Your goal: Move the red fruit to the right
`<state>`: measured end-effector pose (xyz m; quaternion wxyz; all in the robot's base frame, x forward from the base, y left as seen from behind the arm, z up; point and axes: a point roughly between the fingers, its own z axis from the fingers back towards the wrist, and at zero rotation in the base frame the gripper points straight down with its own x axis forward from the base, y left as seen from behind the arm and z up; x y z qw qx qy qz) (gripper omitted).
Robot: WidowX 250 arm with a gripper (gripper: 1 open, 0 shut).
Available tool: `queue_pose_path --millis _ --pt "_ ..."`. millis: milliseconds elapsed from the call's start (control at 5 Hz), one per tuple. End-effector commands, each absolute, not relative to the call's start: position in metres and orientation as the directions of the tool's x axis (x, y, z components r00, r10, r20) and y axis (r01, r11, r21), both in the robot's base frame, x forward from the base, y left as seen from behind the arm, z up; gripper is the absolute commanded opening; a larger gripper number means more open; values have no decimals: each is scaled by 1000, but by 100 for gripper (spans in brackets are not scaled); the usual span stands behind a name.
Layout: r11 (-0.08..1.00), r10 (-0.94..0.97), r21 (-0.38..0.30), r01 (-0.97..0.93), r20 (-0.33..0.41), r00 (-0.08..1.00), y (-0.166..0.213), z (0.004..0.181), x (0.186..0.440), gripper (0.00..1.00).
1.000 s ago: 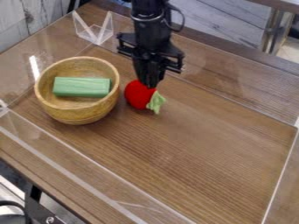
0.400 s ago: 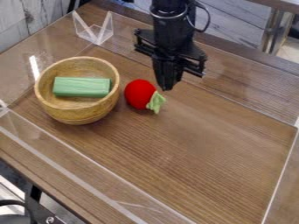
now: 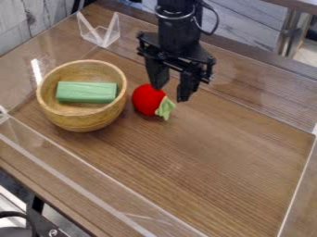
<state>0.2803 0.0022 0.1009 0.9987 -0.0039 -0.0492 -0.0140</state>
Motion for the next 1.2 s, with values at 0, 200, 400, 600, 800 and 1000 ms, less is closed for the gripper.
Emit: queue_pose_path --millis 0,200,400,600,800,1000 --pt "999 -47 5 46 130 990 11 102 283 100" --pt "998 -68 12 67 114 991 22 91 280 100" --pt "998 -58 19 57 99 993 22 85 276 100" --pt "998 -56 20 55 89 994 15 82 272 0" --pt "999 -46 21 44 87 995 15 92 266 0" --pt "999 -31 13 30 94 995 -2 107 262 0"
